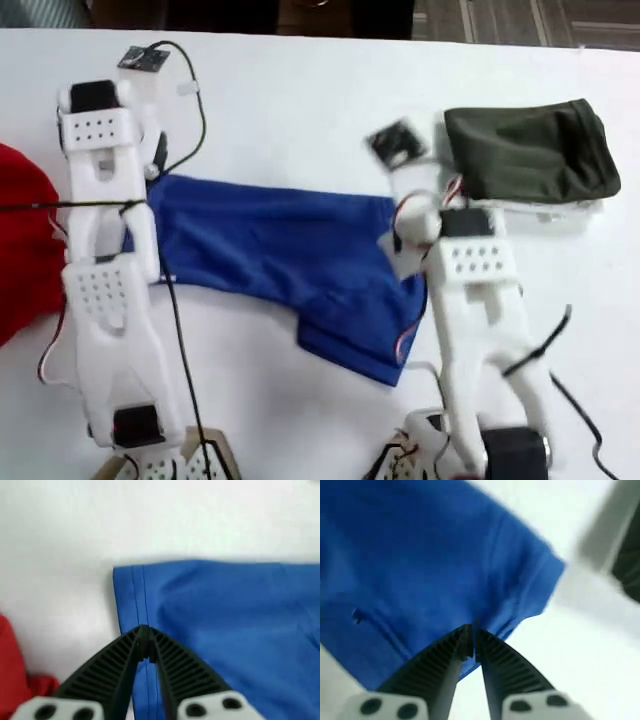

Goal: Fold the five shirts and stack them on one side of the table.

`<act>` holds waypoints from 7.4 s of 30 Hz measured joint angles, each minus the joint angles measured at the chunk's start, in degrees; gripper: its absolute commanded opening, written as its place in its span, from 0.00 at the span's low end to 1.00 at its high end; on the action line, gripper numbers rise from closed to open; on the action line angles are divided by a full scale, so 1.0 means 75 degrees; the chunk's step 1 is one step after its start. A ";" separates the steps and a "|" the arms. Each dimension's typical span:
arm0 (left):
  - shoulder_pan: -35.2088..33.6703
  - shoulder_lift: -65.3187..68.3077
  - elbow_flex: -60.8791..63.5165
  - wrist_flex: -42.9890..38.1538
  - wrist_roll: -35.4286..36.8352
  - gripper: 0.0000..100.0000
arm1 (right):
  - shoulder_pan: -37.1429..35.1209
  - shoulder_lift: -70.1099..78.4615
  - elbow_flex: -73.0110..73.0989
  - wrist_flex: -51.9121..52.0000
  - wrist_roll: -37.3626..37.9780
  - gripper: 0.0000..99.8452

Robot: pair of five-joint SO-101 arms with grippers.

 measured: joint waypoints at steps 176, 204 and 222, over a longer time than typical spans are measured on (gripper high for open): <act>-0.0070 -0.3610 0.9741 -0.4759 0.1453 0.03 | -0.1817 0.6189 -0.8064 0.4396 0.0270 0.02; -0.0070 -0.3610 0.9741 -0.4759 0.1453 0.03 | -0.1407 0.5286 -0.3985 -0.0914 0.0199 0.02; -0.0070 -0.3610 0.9741 -0.4759 0.1453 0.03 | -0.2063 0.5298 -0.4489 0.0645 0.0199 0.02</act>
